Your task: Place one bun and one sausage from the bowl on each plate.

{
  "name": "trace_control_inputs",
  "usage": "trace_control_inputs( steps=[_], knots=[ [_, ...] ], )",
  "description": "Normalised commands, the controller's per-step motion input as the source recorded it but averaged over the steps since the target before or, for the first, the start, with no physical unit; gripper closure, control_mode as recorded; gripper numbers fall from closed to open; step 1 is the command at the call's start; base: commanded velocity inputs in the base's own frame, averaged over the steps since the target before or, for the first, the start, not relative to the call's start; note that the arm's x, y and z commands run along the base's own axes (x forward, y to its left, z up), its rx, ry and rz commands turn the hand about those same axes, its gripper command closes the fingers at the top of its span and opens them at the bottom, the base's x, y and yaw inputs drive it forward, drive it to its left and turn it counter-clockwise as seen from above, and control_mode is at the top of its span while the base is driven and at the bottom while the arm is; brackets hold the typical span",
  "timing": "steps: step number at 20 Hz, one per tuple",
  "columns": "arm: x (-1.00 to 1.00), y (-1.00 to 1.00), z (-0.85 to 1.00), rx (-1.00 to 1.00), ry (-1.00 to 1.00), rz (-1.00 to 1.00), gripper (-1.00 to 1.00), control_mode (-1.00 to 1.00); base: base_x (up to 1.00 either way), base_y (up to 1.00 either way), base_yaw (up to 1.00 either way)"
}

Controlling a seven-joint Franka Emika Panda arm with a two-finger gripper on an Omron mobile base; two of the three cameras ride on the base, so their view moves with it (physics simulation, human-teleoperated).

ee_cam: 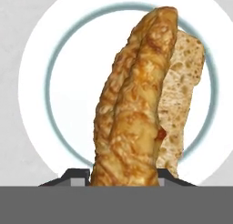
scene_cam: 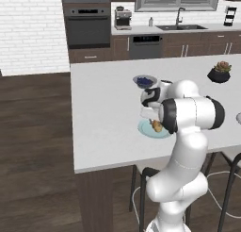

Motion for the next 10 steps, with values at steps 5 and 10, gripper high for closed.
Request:
trace_control_inputs(
  steps=[5, 10],
  knots=[
    [0.26, 0.0, -0.23, 0.0, 0.0, 0.05, 1.0, -1.0, 0.0, 0.0, 0.0],
    [0.14, 0.02, -0.32, 0.0, 0.0, 0.05, 1.0, -1.0, 0.0, 0.0, 0.0]
  ],
)
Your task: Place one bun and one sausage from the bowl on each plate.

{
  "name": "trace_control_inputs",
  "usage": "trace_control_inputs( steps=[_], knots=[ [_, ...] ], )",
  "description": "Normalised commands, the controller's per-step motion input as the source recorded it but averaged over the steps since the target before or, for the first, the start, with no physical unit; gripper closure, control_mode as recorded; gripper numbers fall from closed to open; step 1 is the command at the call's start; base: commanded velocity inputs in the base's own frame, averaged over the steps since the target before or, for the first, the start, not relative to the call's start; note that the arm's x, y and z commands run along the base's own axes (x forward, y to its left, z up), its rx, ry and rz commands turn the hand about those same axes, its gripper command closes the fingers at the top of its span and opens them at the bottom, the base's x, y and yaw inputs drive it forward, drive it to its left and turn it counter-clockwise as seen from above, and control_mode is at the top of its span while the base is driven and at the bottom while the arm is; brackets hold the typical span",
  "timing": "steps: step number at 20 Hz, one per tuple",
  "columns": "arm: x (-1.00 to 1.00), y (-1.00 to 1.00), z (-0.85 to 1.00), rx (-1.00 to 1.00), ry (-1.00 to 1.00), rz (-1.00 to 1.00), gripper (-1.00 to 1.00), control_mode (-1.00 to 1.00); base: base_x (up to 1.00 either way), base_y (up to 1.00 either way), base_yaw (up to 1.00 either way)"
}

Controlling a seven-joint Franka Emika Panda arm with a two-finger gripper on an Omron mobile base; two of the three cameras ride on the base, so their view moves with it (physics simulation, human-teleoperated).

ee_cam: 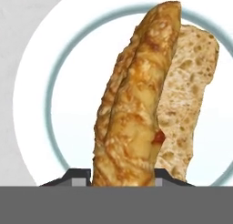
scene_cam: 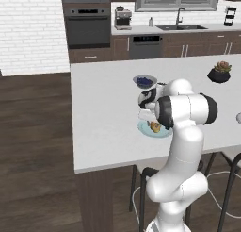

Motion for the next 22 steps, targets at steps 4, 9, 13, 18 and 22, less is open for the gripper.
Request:
trace_control_inputs(
  steps=[4, 9, 13, 18, 22],
  knots=[
    [0.02, 0.02, -0.19, 0.0, 0.0, 0.03, -1.0, -1.0, 0.0, 0.0, 0.0],
    [0.0, 0.0, 0.0, 0.0, -0.02, 0.0, -1.0, -1.0, 0.0, 0.0, 0.0],
    [0.0, 0.0, 0.11, 0.0, -0.05, 0.0, -1.0, -1.0, 0.0, 0.0, 0.0],
    [0.0, 0.0, 0.24, 0.0, -0.1, 0.0, -1.0, -1.0, 0.0, 0.0, 0.0],
    [-0.01, 0.01, 0.21, 0.0, -0.05, 0.0, -1.0, -1.0, 0.0, 0.0, 0.0]
  ],
)
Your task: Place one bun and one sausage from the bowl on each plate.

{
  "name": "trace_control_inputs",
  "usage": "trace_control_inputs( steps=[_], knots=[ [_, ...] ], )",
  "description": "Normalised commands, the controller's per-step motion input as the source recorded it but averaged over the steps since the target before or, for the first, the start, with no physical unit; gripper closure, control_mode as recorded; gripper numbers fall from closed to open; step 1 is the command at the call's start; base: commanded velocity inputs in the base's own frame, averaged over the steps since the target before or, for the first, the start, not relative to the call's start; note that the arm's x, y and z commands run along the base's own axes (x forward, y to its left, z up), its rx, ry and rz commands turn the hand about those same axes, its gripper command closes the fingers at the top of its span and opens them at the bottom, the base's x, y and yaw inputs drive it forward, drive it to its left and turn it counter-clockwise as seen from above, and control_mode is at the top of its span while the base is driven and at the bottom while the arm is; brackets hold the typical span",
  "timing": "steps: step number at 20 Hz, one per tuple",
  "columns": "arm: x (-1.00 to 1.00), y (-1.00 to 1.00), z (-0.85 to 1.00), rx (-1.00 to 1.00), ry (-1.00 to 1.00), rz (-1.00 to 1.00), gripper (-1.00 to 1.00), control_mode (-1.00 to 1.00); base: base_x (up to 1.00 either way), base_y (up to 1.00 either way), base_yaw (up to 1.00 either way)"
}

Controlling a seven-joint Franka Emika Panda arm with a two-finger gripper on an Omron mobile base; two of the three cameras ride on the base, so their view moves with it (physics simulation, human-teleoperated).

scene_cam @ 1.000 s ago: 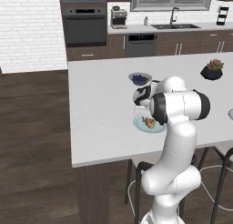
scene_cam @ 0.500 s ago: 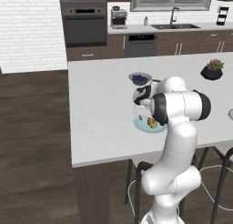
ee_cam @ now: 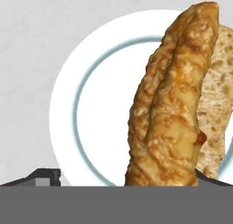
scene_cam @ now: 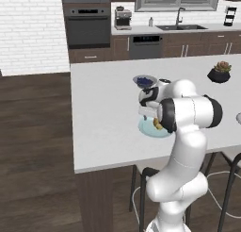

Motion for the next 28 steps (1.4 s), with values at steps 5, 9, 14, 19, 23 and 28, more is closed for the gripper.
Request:
trace_control_inputs(
  steps=[5, 9, 14, 19, 23, 28],
  knots=[
    [-0.07, 0.04, -0.04, 0.04, 0.06, 0.0, -1.0, -1.0, 0.0, 0.0, 0.0],
    [0.0, 0.01, -0.21, 0.07, 0.34, 0.0, -1.0, -1.0, 0.0, 0.0, 0.0],
    [-0.01, 0.01, -0.05, 0.04, 0.21, 0.02, -1.0, -1.0, 0.0, 0.0, 0.0],
    [-0.12, 0.0, 0.25, 0.01, -0.04, 0.09, -1.0, -1.0, 0.0, 0.0, 0.0],
    [-0.37, 0.0, 0.6, 0.0, -0.13, 0.05, -1.0, -1.0, 0.0, 0.0, 0.0],
    [-0.73, 0.05, 0.46, -0.02, -0.2, 0.0, -1.0, -1.0, 0.0, 0.0, 0.0]
  ],
)
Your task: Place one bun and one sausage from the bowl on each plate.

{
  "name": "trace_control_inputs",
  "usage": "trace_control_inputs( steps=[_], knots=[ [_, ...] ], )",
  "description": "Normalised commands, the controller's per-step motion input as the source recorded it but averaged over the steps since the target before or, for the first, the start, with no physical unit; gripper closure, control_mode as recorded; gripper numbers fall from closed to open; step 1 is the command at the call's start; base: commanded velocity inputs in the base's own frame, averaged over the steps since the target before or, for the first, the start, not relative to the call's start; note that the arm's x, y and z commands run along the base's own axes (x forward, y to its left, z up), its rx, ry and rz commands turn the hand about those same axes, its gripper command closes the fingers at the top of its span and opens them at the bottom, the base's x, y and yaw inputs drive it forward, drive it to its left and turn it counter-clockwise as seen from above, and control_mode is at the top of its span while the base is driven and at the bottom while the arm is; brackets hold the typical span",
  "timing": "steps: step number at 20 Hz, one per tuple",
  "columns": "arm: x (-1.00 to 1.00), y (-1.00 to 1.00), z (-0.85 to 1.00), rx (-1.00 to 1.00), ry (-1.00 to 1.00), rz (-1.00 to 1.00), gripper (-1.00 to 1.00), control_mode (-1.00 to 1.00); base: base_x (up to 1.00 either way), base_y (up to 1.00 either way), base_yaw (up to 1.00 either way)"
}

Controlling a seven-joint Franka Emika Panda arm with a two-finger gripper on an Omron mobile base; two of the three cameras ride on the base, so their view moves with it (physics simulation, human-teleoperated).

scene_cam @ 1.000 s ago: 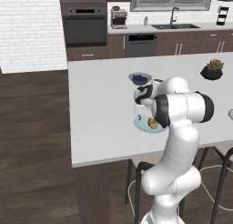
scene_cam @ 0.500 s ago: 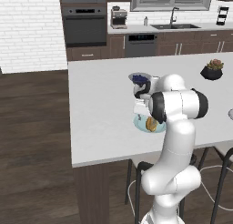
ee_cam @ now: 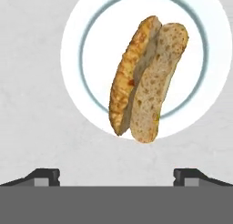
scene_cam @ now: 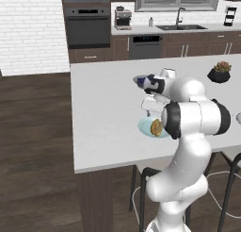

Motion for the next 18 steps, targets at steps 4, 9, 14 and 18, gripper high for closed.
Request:
trace_control_inputs(
  steps=[4, 9, 14, 18],
  knots=[
    [-0.88, 0.16, 0.57, -0.02, -0.3, 0.0, -1.0, -1.0, 0.0, 0.0, 0.0],
    [-0.52, 0.29, 0.84, -0.03, -0.31, 0.0, -1.0, -1.0, 0.0, 0.0, 0.0],
    [-0.5, 0.22, 0.63, -0.01, -0.28, 0.0, -1.0, -1.0, 0.0, 0.0, 0.0],
    [-0.17, 0.46, 0.05, -0.09, -0.04, 0.02, -1.0, -1.0, 0.0, 0.0, 0.0]
  ],
)
